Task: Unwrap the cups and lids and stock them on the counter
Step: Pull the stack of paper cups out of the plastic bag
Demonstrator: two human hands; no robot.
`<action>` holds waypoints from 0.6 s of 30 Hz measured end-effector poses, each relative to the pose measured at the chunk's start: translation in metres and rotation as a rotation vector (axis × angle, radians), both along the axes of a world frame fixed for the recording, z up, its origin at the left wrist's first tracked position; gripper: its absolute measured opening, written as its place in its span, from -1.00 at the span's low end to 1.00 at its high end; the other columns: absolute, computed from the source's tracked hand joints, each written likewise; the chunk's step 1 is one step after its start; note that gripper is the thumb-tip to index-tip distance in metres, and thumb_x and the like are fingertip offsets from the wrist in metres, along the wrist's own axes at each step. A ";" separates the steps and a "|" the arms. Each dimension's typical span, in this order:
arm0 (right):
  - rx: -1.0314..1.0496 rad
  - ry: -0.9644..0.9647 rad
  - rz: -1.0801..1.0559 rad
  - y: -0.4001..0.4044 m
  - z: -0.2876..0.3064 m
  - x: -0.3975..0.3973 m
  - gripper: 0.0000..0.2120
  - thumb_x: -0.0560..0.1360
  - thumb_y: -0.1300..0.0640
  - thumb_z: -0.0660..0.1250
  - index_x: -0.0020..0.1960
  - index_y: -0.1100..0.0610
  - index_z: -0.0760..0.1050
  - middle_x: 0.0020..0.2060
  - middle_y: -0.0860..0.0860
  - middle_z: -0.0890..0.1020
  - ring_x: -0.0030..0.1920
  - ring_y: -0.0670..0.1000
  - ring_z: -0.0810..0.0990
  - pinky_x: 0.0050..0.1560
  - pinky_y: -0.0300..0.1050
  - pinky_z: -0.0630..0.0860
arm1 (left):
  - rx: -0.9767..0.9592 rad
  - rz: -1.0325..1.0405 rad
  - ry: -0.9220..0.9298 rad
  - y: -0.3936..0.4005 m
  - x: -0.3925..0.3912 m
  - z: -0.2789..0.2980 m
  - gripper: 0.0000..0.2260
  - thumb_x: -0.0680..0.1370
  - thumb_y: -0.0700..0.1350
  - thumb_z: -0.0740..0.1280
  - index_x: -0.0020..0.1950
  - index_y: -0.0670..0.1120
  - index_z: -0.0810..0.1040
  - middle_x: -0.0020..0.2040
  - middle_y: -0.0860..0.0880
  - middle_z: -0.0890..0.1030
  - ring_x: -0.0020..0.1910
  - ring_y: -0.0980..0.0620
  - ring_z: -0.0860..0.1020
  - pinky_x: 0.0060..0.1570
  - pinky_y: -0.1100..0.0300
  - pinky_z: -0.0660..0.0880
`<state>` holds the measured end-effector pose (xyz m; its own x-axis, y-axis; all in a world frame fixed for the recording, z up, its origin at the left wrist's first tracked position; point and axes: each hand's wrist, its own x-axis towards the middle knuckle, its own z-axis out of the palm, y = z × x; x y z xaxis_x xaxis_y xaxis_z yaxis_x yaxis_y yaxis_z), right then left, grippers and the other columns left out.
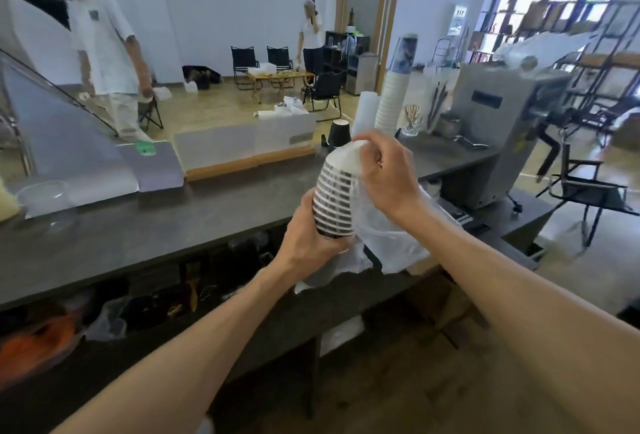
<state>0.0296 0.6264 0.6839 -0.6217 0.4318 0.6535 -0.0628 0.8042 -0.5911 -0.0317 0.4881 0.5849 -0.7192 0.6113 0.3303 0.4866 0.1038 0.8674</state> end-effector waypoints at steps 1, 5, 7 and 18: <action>0.029 -0.019 -0.015 0.017 0.004 -0.006 -0.78 0.62 0.17 0.19 0.16 0.15 0.56 0.06 0.04 0.62 0.04 -0.01 0.56 0.12 0.01 0.56 | -0.014 0.018 0.017 0.012 -0.012 0.005 -0.12 0.28 0.12 0.62 0.46 0.14 0.19 0.24 0.20 0.47 0.16 0.27 0.51 0.05 0.35 0.47; 0.130 -0.078 -0.089 0.085 0.006 -0.033 -0.68 0.52 0.33 0.29 0.25 0.17 0.50 0.22 0.14 0.54 0.19 0.12 0.52 0.29 0.05 0.49 | -0.114 0.148 0.136 0.057 -0.070 0.010 -0.11 0.25 0.19 0.58 0.47 0.15 0.21 0.26 0.09 0.49 0.20 0.11 0.52 0.19 -0.04 0.56; 0.178 -0.082 -0.156 0.122 0.001 -0.053 -0.64 0.47 0.41 0.29 0.23 0.18 0.52 0.18 0.15 0.53 0.19 0.17 0.52 0.31 0.14 0.46 | -0.241 0.231 0.232 0.080 -0.098 0.012 -0.09 0.26 0.19 0.55 0.49 0.18 0.15 0.26 0.02 0.46 0.22 -0.02 0.48 0.21 -0.21 0.50; 0.315 -0.236 -0.312 0.271 -0.049 -0.170 -0.61 0.44 0.30 0.35 0.25 0.15 0.53 0.30 0.12 0.48 0.33 0.18 0.42 0.30 0.09 0.33 | -0.483 0.377 0.302 0.193 -0.218 -0.010 -0.11 0.35 0.04 0.51 0.55 0.12 0.09 0.37 -0.11 0.37 0.34 -0.19 0.35 0.33 -0.33 0.30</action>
<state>-0.1403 0.8972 0.6351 -0.6411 0.4249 0.6392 0.3150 0.9051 -0.2857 -0.2495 0.6813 0.5752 -0.8312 0.4664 0.3027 0.5545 0.6551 0.5132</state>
